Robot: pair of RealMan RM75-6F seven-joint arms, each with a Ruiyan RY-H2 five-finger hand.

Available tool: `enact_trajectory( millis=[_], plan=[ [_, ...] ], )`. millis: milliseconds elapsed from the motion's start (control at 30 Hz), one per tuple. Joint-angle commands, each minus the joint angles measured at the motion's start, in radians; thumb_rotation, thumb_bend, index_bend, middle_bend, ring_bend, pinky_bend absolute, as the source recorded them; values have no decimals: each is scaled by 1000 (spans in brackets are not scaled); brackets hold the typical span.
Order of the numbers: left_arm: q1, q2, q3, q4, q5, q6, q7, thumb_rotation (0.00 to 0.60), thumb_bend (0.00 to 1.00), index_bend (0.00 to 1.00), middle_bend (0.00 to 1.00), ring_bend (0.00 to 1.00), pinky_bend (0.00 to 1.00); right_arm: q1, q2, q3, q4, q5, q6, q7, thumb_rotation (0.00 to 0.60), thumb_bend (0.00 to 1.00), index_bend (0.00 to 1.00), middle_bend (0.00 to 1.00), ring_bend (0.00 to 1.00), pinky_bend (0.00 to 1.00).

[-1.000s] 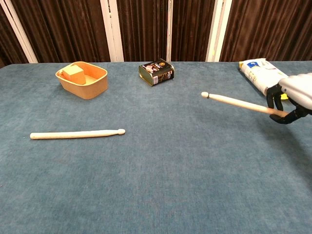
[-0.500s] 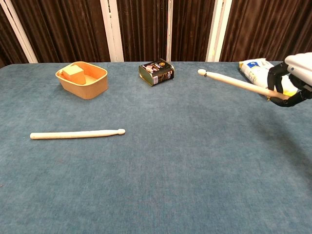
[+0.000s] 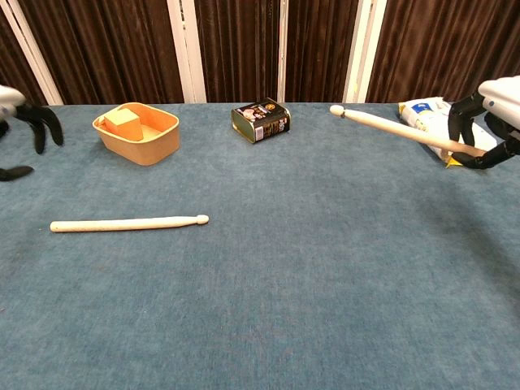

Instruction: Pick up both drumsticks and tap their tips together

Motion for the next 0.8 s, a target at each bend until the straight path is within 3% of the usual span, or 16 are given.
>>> enact_trajectory(
  millis=[33,300,800],
  plan=[
    [-63,-67,-3,43,-113,-47,72,600,514,333,359,775,933,-1,1,1,-1,6,-2,-2,600,717,791,669,838,797],
    [-117,-156,28,98,-221,-42,133,600,525,334,373,778,933,-5,5,1,9,18,-7,0,600,717,791,669,838,797],
    [-136,-225,90,167,-249,-1,127,600,531,359,389,784,933,-9,6,-3,24,17,-6,16,600,717,791,670,839,797]
  ],
)
